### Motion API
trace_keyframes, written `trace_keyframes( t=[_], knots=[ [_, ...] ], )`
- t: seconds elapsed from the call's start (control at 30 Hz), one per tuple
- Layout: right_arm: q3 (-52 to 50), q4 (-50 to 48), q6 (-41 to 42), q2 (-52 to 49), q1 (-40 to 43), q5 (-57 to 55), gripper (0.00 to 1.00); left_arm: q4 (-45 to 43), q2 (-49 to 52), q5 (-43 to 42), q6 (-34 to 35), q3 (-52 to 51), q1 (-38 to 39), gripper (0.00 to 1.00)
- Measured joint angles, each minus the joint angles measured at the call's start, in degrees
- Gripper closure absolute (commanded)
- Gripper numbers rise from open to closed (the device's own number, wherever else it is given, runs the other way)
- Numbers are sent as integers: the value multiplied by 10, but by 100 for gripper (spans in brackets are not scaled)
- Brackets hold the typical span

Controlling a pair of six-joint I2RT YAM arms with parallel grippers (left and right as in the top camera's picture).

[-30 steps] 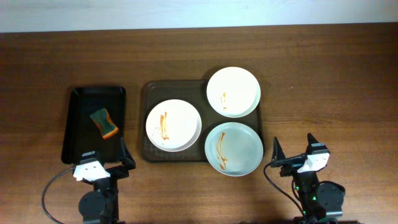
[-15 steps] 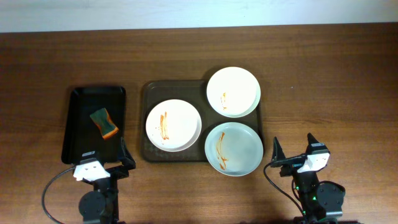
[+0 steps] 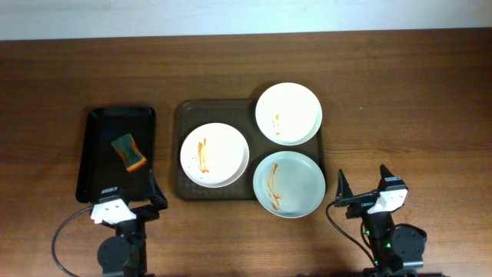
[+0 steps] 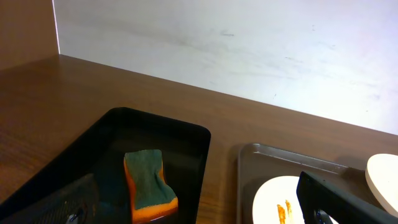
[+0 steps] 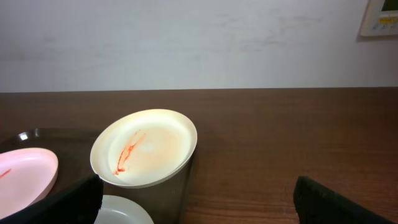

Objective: Clean dirty plates on tray and stack at the side

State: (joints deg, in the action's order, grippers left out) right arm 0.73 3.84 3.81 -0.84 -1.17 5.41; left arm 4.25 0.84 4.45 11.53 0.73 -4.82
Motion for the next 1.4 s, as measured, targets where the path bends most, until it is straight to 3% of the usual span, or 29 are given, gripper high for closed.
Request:
trace_keyframes(
  t=[0.47, 0.63, 0.77, 0.93, 1.13, 1.23, 1.37, 1.4],
  knots=[
    [0, 0, 0, 0, 0, 0, 2, 0, 0, -2, 0, 0, 0, 1],
    [-1, -52, -1, -1, 0, 1, 2, -97, 1, -43, 0, -1, 0, 1],
    [17, -51, -3, -1, 0, 2, 2, -86, 1, -56, 0, 20, 0, 1],
    [77, -39, -6, -1, 0, 7, 2, 7, 10, -60, 0, 82, 0, 1],
    [193, 60, -36, -17, 0, 11, 2, 125, 224, -60, -13, 312, 1, 1],
    [308, 123, -57, -150, 0, 13, 2, 276, 395, -60, -52, 505, 3, 1],
    [516, 271, -60, -426, 0, 39, 1, 434, 626, -62, -77, 728, 3, 1],
    [558, 291, -60, -476, 0, 49, 2, 509, 688, -63, -84, 783, 4, 1]
  ],
)
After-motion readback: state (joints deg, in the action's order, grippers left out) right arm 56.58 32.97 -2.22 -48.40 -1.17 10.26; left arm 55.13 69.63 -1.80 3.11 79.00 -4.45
